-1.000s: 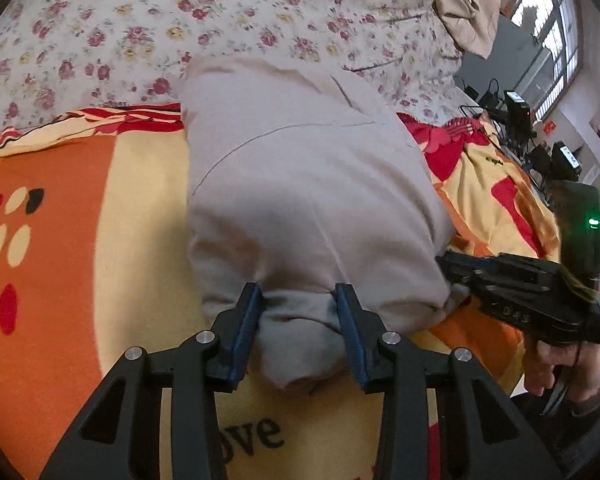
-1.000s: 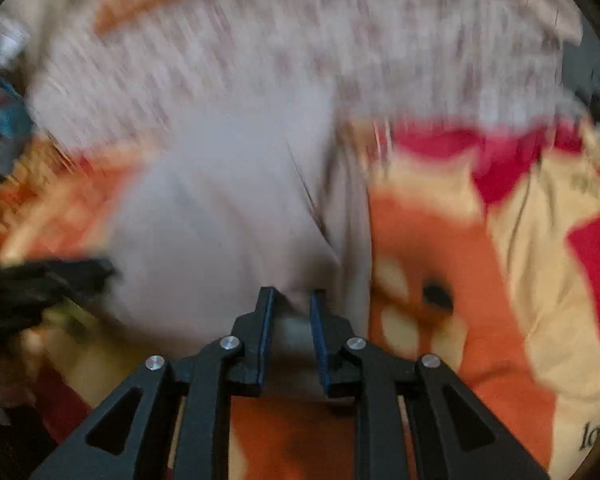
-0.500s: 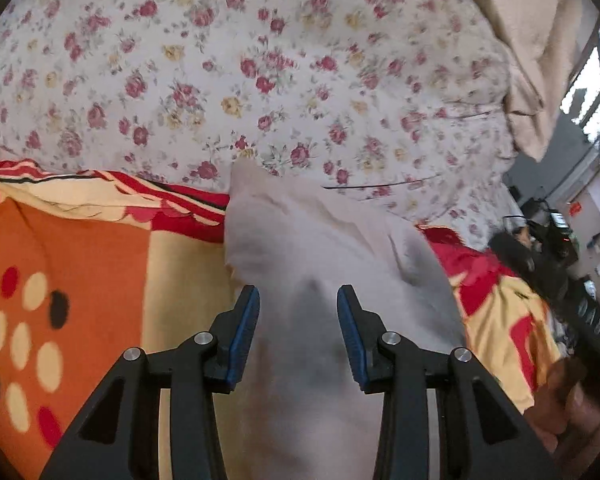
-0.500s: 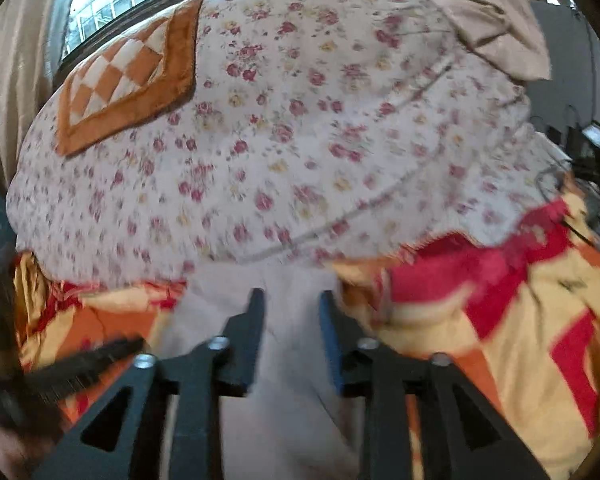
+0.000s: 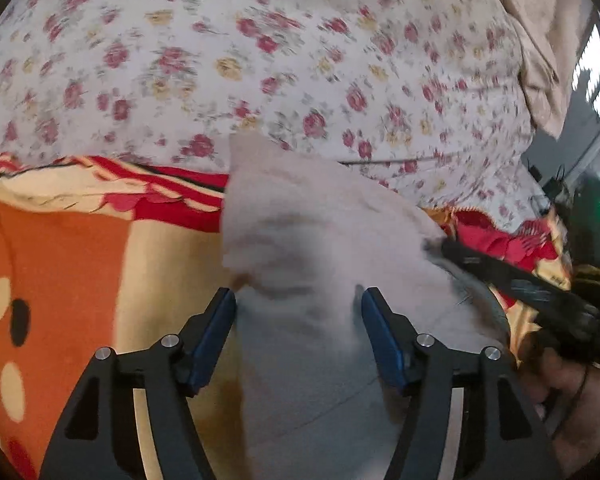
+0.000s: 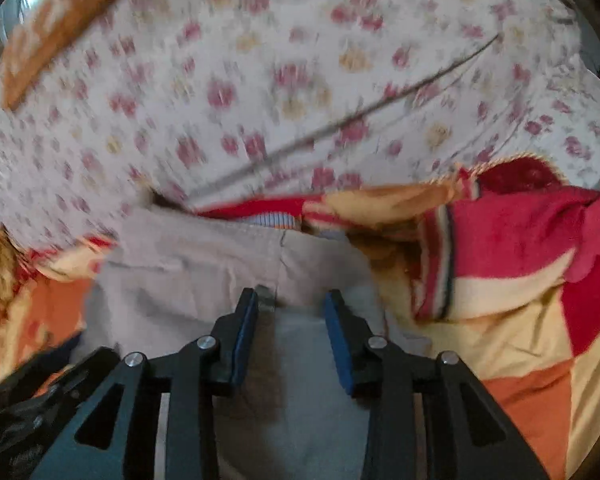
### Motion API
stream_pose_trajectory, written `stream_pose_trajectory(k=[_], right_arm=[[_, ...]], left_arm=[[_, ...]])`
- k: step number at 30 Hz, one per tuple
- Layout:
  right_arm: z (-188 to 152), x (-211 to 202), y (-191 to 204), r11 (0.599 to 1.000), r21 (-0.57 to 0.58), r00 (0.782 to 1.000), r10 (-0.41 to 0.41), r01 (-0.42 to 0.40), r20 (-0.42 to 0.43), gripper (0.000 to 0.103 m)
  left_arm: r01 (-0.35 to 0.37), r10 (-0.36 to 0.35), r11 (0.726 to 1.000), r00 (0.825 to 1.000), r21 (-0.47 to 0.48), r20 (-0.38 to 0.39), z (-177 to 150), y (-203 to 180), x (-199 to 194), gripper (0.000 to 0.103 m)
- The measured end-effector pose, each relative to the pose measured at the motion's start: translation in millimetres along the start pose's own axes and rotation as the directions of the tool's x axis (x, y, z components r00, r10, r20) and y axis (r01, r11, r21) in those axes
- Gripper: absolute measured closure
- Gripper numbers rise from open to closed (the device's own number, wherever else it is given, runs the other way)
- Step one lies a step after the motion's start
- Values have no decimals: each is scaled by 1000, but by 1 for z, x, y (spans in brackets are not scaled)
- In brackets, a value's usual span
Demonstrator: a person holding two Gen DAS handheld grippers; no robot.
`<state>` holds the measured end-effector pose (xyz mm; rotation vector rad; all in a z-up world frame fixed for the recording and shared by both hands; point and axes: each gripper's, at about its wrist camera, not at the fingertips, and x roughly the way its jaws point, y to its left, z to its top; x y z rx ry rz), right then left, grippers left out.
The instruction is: Fold large clothes
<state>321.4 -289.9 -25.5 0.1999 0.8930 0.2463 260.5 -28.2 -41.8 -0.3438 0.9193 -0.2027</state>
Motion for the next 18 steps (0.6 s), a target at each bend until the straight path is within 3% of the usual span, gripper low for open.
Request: stream_pose_trajectory(k=[1,3,4,8,10,11,14,15,16,17,18], right_arm=[[2,-13,-4,1000,-2,1000,3,-3,31,53],[-6,-49,-22,1000,3,992,-23,22,125,5],[-10,-57,-31,1000,6,992,-17,17,128,2],[-34,-44,-66,990,72,992,126,-125,-21,2],[-49,-18,-71,973,96,967,220,-209,-126,2],[-54,-8,-73,971,94,960,232,-219,-156,2],[-59,1,-82,950,144,945,296,-277,-136,2],[-58,-1,-81,941,147,937,324,-305,-130,9],[-58,1,-77,913,154,909,398,-378,-123,17],[-59,4,-74,892,163,887,443,-421,-131,33],[-60,8,-71,888,161,882,451,-430,-135,35]], left_arm=[[0,0,1000,1000,-19,-1,1,5,-7,50],[13,-13,1000,1000,-23,-12,1,11,-15,50],[22,-23,1000,999,-13,-29,-1,12,-16,50],[86,-81,996,989,29,-124,-19,8,-2,41],[147,-145,989,974,-5,-174,-31,10,11,33],[167,-170,985,972,-34,-162,-35,13,14,29],[176,-177,984,976,-20,-128,-39,11,11,29],[177,-177,984,975,-17,-131,-39,11,10,29],[179,-179,984,975,-17,-135,-38,11,11,29],[177,-178,984,975,-16,-135,-38,11,10,30],[178,-178,984,975,-16,-131,-38,11,9,37]])
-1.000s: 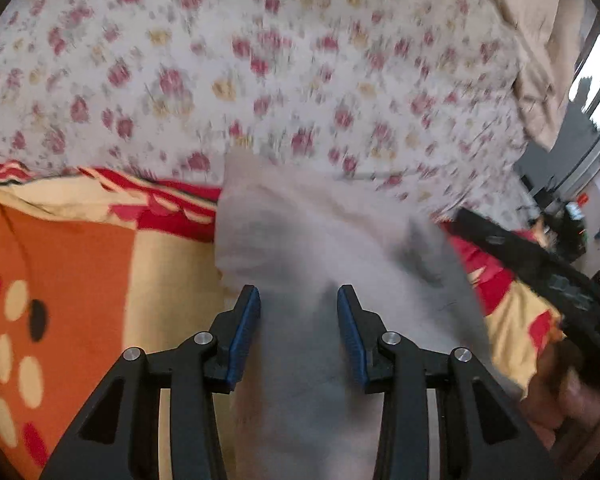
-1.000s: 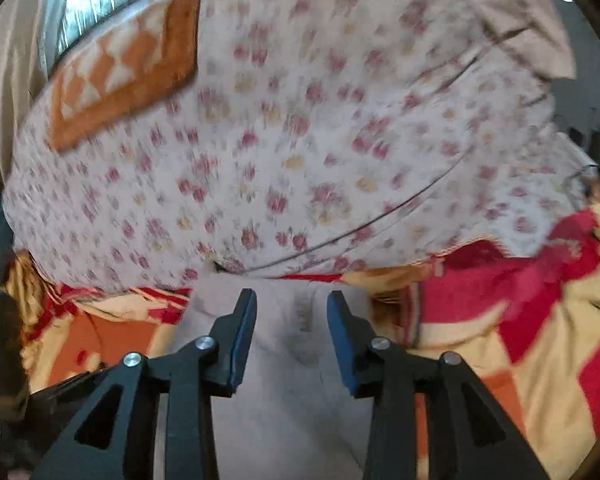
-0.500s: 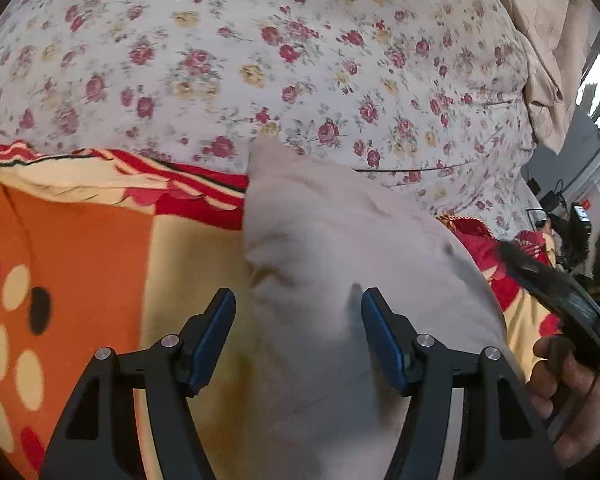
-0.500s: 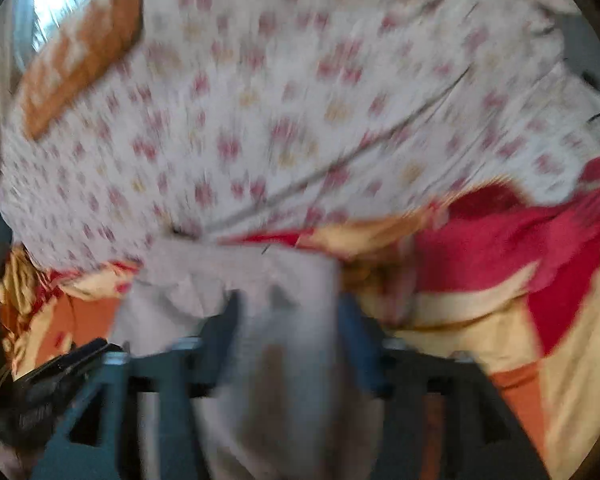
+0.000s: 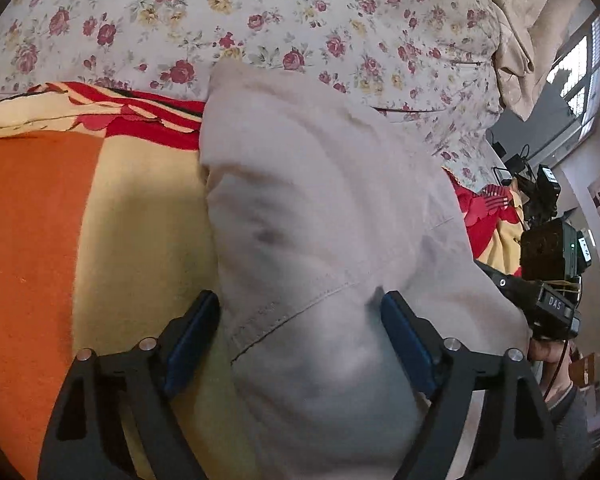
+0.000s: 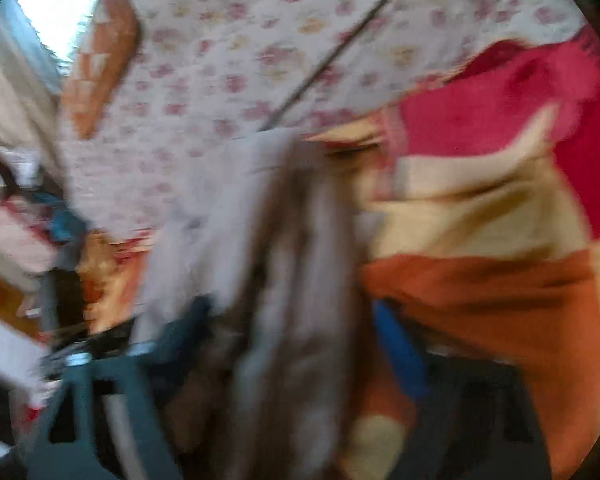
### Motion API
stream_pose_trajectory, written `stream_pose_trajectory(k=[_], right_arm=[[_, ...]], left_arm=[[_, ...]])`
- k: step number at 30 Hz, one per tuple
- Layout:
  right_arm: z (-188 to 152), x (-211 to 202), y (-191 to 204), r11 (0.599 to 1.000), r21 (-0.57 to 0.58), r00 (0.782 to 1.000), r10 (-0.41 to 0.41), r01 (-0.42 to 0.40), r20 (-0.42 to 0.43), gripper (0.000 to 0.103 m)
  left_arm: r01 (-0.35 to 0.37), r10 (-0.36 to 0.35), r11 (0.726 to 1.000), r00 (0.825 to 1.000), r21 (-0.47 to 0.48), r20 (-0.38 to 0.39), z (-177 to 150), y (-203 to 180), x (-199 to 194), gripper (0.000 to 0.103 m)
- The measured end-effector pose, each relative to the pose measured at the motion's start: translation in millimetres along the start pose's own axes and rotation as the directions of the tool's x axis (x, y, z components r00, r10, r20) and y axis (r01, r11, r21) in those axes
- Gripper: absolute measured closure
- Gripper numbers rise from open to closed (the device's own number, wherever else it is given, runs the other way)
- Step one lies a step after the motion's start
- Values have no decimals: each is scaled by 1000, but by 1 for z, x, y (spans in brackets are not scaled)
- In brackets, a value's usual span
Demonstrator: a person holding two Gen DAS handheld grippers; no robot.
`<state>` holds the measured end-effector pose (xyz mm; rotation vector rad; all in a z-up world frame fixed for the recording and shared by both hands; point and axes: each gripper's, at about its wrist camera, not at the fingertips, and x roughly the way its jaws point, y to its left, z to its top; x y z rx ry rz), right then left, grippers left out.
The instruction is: Fold large clothes
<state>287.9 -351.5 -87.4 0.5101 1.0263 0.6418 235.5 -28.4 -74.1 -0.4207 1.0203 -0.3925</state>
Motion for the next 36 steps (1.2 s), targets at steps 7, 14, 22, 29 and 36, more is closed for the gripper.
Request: stream_pose_trajectory(k=[7,14,22,29,36], right_arm=[[-1,10,-8,998,61,998,6,-10,58,37],[-5,38,30,972,91,976,216,-216,8,73],[-38,97,94,973,41,972,229,-228,-43,62],[-49,38,112,997,17,997,78,-77,-17,56],[-139,-56,207,918,-301,954,-194,259,231,36]], left_arm=[[-44,39,995,997,86,63,-3,-16,-11,87],[-134,120,985,985,111,128,4,-4,-72,98],[-198,200,980,977,-29,70,-9,77,-112,89],[-267,266,964,957,-1,113,-27,64,-132,77],[-495,486,869,842,-22,234,-81,28,-186,40]])
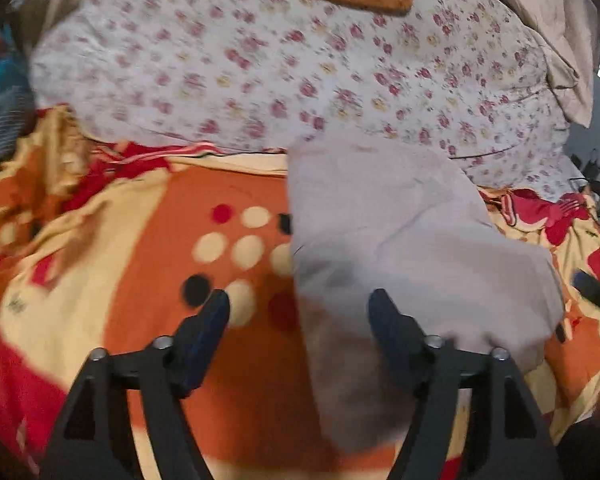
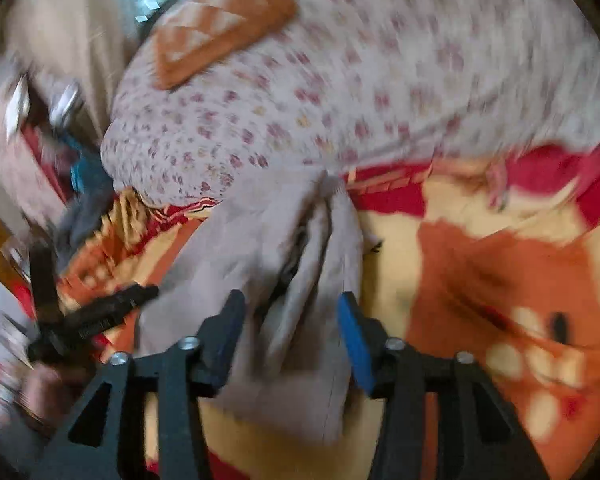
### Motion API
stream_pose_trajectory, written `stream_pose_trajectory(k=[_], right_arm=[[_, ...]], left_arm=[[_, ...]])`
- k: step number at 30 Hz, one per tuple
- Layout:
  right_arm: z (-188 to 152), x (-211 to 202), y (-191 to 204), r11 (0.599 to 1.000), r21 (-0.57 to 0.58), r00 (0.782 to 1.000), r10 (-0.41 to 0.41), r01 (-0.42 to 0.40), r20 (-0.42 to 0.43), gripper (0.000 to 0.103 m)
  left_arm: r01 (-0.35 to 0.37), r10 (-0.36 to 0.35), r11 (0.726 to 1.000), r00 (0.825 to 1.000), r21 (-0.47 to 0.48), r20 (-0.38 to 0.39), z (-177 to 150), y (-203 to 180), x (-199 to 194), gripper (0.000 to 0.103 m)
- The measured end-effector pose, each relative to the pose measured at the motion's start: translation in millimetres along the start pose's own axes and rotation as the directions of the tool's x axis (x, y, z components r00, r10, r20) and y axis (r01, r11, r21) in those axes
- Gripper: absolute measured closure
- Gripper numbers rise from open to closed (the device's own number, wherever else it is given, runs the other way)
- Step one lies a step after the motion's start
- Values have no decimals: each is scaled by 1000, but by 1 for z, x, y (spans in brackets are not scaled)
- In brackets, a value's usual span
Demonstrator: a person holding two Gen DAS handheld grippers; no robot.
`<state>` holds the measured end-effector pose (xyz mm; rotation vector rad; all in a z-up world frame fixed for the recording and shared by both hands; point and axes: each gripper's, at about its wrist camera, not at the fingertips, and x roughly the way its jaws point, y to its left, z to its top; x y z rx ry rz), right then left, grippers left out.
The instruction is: Fold large clothes
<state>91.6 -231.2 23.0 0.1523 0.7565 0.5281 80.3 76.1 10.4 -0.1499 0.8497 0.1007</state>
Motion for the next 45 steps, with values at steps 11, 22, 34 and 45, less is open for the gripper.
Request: stream_pose_trajectory(k=[11,22,34,45], right_arm=[[-38,-34,29,976,-89,980,-194,198,51,33],[-38,-38,29,977,-82,978,-189,196,83,33],[-37,-38,31,976,-97,978,-189,197,85,33],[-39,-30,20,955,-63,957,-286,289,44,33]], left_arm=[[-71,68,997,992,25,109,-39,-34,-74,39],[-89,84,996,985,28,149,-35,-45,-91,39],[-124,121,992,985,16,124,-41,-53,-88,26],[-71,67,996,996,59,57,-53,-72,-74,26]])
